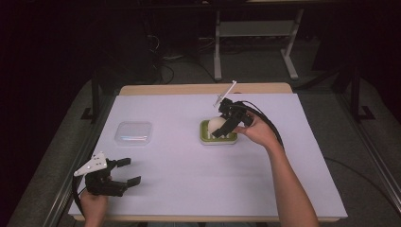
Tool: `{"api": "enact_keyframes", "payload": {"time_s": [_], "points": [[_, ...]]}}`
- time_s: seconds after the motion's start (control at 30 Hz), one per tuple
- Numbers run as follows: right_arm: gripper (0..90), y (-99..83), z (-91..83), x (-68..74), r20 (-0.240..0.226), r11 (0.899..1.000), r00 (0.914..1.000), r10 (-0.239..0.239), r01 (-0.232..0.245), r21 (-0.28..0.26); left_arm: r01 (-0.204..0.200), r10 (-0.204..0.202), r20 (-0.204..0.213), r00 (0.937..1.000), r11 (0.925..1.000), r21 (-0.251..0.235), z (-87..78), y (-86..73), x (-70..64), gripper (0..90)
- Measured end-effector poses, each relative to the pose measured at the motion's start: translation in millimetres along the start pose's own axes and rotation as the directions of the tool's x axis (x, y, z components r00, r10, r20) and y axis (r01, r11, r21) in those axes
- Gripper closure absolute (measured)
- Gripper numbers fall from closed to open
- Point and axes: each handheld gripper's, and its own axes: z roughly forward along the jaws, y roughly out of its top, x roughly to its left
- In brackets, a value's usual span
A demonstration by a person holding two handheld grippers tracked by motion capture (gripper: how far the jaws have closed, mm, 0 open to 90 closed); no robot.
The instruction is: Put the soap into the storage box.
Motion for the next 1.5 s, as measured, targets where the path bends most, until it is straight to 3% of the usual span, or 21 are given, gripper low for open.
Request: {"api": "enact_keyframes", "payload": {"time_s": [1.5], "points": [[22.5,-6.1,30.6,-21.2,0.049,0.990,0.9941,0.097,-0.101,0.097,-0.001,0.001,0.005,1.0000,1.0000,-0.002,1.0,0.0,-0.3,13.2]]}}
